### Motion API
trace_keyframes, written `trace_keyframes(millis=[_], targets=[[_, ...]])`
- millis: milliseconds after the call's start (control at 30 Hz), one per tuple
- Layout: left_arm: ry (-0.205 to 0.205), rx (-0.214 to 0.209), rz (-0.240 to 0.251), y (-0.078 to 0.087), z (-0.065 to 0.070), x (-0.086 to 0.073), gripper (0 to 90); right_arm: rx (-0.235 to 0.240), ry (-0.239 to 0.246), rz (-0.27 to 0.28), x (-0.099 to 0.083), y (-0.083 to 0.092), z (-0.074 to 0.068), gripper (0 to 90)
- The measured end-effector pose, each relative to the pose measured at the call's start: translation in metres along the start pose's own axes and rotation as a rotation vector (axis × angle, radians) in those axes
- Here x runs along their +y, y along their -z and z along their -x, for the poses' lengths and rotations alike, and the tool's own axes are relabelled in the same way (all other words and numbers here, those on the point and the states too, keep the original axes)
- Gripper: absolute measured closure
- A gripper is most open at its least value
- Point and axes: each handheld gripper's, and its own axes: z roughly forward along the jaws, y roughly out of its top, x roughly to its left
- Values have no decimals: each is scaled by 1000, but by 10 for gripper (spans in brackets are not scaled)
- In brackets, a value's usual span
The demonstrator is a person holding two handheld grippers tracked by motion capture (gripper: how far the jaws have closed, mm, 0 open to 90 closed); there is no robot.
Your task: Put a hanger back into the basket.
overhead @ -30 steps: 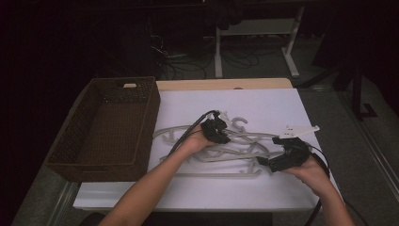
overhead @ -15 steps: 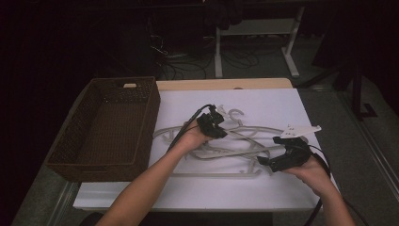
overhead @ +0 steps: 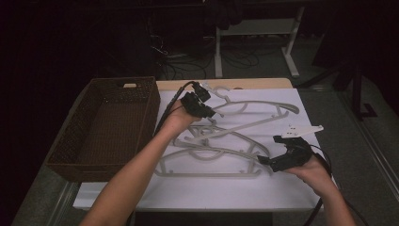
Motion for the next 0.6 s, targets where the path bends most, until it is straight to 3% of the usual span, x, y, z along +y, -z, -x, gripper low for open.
trace_keyframes(millis=[267,600], targets=[[26,12,36,44,-16,-4,818,4,0,-7,0,-2,-1,0],[87,64,47,88,-48,-40,818,8,-1,-15,0,-5,-1,0]])
